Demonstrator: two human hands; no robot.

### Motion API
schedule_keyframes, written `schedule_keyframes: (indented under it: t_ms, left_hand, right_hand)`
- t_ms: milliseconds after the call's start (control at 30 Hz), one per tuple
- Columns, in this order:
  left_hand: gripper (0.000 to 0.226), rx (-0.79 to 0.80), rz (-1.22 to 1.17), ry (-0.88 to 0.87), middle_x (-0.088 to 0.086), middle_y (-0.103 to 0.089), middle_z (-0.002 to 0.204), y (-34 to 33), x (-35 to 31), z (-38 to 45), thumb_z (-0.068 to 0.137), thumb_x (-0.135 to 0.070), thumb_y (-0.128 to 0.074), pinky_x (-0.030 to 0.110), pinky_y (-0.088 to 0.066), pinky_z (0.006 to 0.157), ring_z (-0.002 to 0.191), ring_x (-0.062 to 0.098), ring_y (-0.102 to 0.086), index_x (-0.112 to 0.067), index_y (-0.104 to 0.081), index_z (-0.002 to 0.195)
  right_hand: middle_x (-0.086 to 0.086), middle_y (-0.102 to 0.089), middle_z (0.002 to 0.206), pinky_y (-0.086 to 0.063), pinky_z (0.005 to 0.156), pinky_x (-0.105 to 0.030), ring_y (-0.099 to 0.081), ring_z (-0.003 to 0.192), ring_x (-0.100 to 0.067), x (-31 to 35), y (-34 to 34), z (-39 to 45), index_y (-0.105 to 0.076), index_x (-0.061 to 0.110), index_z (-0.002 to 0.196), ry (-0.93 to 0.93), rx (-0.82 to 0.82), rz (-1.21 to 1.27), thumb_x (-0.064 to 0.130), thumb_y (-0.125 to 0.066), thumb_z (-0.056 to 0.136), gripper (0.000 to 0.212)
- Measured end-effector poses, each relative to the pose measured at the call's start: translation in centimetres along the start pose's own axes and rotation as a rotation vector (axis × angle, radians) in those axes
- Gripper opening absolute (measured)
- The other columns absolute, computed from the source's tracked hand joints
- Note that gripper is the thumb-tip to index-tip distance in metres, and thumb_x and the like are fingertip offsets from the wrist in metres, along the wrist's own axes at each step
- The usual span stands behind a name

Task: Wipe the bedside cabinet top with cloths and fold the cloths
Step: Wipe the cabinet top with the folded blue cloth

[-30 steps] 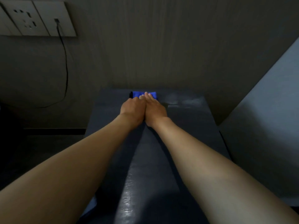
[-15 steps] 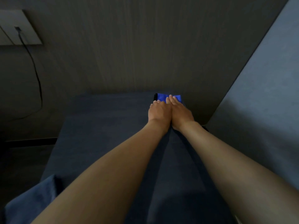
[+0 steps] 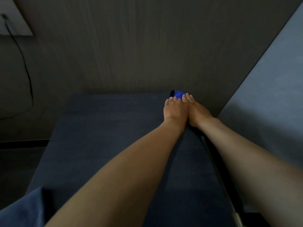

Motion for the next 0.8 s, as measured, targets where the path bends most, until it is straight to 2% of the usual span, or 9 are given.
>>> schedule_keyframes:
  t_ms: [67,167,333,500,633,800]
  left_hand:
    - [0.068,0.008,0.008,0.006,0.016,-0.04,0.148,0.1,1.1,0.5,0.094,-0.019,-0.059,0.041,-0.025,0.117,0.14,0.03,-0.034,-0.004,-0.022,0.15]
    - [0.069,0.018,0.017,0.042,0.015,-0.039,0.148,0.3,3.2,0.8,0.096,-0.019,-0.055,0.041,-0.026,0.117,0.139,0.031,-0.035,-0.007,-0.017,0.152]
    - [0.049,0.012,0.03,0.103,0.014,-0.046,0.142,0.9,8.2,0.0,0.101,-0.017,-0.042,0.04,-0.032,0.112,0.133,0.03,-0.042,-0.006,-0.03,0.147]
    - [0.042,0.013,0.055,0.189,0.015,-0.05,0.138,1.3,15.2,-2.5,0.102,-0.015,-0.038,0.039,-0.037,0.105,0.128,0.031,-0.048,-0.006,-0.04,0.143]
    - [0.042,0.0,0.037,0.293,0.014,-0.05,0.138,1.6,21.4,-5.5,0.103,-0.014,-0.037,0.039,-0.04,0.102,0.127,0.031,-0.049,-0.008,-0.037,0.145]
    - [0.043,-0.005,0.068,0.367,0.014,-0.051,0.136,1.6,28.3,-9.1,0.102,-0.012,-0.042,0.038,-0.041,0.102,0.125,0.03,-0.051,-0.007,-0.037,0.144]
  right_hand:
    - [-0.004,0.01,0.164,-0.015,0.122,-0.042,0.005,0.151,-0.016,0.9,0.1,0.8,0.004,0.012,0.156,0.007,-0.009,-0.041,0.029,-0.041,0.102,0.072]
    - [-0.008,0.008,0.164,-0.011,0.121,-0.038,0.006,0.151,-0.019,3.0,0.3,1.8,0.003,0.009,0.156,0.054,-0.006,-0.089,0.027,-0.042,0.102,0.072]
    - [-0.01,0.005,0.164,-0.012,0.12,-0.038,0.003,0.151,-0.021,8.5,-0.5,2.9,0.001,0.007,0.156,0.103,-0.037,-0.131,0.028,-0.047,0.1,0.076]
    - [-0.011,0.001,0.164,-0.01,0.122,-0.034,0.0,0.152,-0.022,16.0,-2.0,3.5,-0.002,0.004,0.155,0.161,-0.065,-0.112,0.027,-0.051,0.095,0.081]
    - [-0.011,-0.002,0.164,-0.011,0.122,-0.035,-0.001,0.152,-0.023,22.9,-3.4,4.0,-0.004,0.003,0.155,0.232,-0.088,-0.095,0.028,-0.045,0.098,0.074]
    - [-0.012,-0.002,0.164,-0.01,0.122,-0.035,-0.001,0.152,-0.023,31.0,-5.0,3.9,-0.005,0.003,0.155,0.307,-0.101,-0.054,0.025,-0.048,0.098,0.075]
Point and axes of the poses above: each hand's wrist, its own z-axis towards the middle knuckle, its own y-axis out of the back of the hand, x = y × z, the point moved 3 cm from there along z, towards the middle knuckle
